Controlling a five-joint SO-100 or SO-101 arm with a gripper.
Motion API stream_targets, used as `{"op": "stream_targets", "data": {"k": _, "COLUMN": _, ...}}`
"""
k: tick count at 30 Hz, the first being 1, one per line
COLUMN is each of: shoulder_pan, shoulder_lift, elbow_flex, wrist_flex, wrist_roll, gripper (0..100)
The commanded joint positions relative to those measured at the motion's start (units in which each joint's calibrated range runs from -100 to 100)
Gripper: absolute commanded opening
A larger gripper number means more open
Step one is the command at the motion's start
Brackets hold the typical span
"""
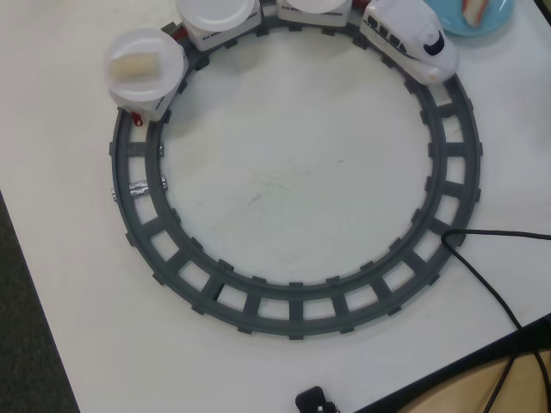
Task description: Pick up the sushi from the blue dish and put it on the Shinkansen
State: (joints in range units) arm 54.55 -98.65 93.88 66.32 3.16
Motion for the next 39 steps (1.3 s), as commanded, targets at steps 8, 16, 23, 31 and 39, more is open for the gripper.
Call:
{"op": "stream_targets", "data": {"k": 8, "shoulder_pan": 0.12, "shoulder_lift": -0.35, "elbow_flex": -0.61, "wrist_flex": -0.21, "wrist_roll": 0.09, "gripper": 19}}
{"op": "stream_targets", "data": {"k": 16, "shoulder_pan": 0.03, "shoulder_lift": 7.84, "elbow_flex": -4.11, "wrist_flex": -2.52, "wrist_roll": 0.35, "gripper": 19}}
{"op": "stream_targets", "data": {"k": 23, "shoulder_pan": 0.03, "shoulder_lift": 31.97, "elbow_flex": -29.33, "wrist_flex": -5.43, "wrist_roll": 4.34, "gripper": 19}}
{"op": "stream_targets", "data": {"k": 31, "shoulder_pan": -3.23, "shoulder_lift": 68.30, "elbow_flex": -64.79, "wrist_flex": -5.51, "wrist_roll": 4.81, "gripper": 19}}
{"op": "stream_targets", "data": {"k": 39, "shoulder_pan": -10.71, "shoulder_lift": 97.19, "elbow_flex": -94.24, "wrist_flex": -0.81, "wrist_roll": 10.94, "gripper": 19}}
